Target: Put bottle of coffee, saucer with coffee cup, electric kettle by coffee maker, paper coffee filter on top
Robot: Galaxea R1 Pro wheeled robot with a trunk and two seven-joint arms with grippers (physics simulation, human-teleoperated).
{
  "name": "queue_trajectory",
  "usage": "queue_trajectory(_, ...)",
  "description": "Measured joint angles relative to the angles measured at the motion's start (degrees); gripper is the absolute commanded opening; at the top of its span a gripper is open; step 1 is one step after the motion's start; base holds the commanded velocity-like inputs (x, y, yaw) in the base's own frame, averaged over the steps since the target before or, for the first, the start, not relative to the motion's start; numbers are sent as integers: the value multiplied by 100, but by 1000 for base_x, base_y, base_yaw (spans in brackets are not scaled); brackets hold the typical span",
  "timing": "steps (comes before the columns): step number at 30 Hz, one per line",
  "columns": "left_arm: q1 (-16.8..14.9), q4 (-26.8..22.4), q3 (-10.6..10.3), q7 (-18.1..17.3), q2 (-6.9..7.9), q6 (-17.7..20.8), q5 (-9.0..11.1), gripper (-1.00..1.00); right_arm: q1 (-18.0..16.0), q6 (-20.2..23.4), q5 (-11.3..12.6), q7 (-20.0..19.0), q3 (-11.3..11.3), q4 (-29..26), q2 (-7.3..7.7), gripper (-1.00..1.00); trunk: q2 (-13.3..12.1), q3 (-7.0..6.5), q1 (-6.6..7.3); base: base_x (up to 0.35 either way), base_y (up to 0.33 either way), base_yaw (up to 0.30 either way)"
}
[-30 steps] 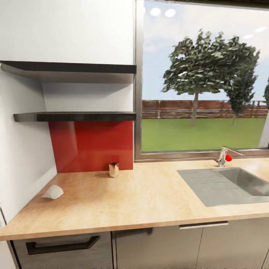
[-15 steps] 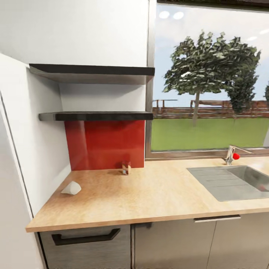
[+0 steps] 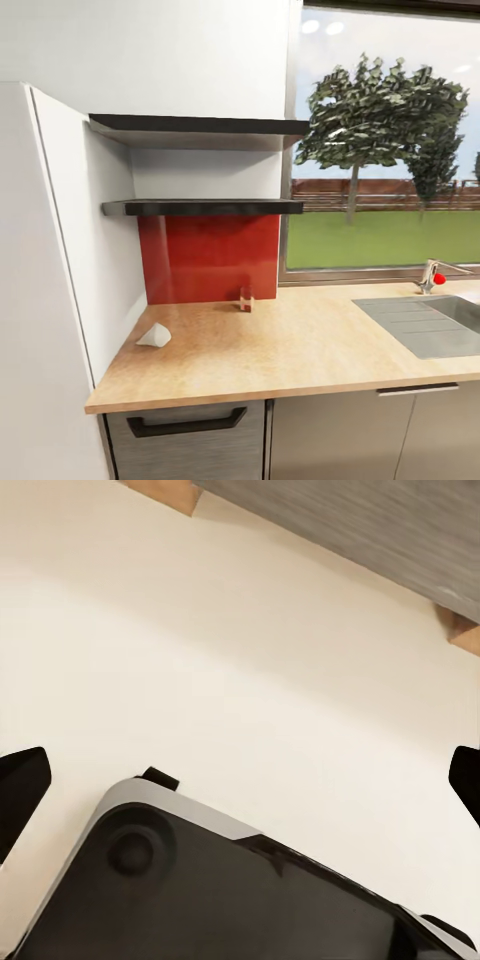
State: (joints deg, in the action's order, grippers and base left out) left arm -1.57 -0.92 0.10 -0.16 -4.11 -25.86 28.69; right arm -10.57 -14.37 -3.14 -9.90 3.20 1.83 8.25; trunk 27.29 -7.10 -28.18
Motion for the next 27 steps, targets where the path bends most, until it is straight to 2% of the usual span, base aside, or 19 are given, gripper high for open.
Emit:
queue_trajectory(8,0,-8,33,0,77,63,54,100,-1,-84,-15,71,1,-12,-43,100,0,0,0,-5,54,0)
queue_trajectory(16,0,-9,39,-5,103,119,44,100,-1,-2,-31,339,2,-16,-85,100,-1,0,-2,-184,158,0)
queue_trajectory(18,0,-9,35,-6,104,129,36,100,-1,98,-46,499,5,-16,-162,100,-1,0,-2,-242,222,0)
queue_trajectory(20,0,-9,33,-7,104,141,26,100,-1,318,-55,705,15,-16,-315,100,-1,0,-2,-247,228,0)
queue_trajectory(26,0,-18,32,-8,105,272,23,100,-5,716,-45,865,12,-51,-525,100,0,0,-1,-128,132,0)
queue_trajectory(27,0,-21,32,-8,105,288,28,100,-8,741,-54,878,20,-83,-614,100,0,0,-1,-37,39,0)
